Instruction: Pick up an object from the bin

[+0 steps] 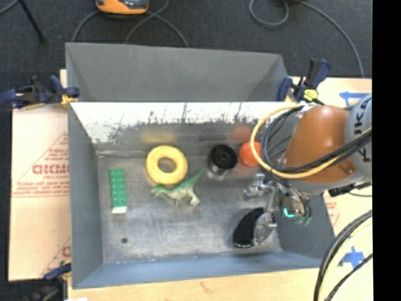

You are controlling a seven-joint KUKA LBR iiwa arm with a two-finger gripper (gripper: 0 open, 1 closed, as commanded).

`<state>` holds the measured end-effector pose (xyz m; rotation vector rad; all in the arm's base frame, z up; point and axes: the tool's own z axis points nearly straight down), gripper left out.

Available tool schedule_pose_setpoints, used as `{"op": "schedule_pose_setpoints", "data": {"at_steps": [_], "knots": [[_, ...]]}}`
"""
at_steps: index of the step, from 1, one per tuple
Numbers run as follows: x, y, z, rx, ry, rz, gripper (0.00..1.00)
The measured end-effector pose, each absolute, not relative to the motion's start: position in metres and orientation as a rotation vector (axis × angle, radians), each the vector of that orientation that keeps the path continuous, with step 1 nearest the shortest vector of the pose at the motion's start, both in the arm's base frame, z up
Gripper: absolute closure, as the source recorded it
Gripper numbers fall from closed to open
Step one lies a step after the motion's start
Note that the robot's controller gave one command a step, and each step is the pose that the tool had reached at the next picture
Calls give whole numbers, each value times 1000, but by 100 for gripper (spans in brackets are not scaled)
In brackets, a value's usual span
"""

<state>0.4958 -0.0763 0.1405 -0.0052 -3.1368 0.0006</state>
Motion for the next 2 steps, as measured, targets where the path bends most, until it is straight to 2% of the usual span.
{"op": "schedule_pose_setpoints", "data": {"at_steps": [1,2], "knots": [[497,-76,144,-2,-3143,2,0],[518,-92,76,102,-3137,1,100]]}}
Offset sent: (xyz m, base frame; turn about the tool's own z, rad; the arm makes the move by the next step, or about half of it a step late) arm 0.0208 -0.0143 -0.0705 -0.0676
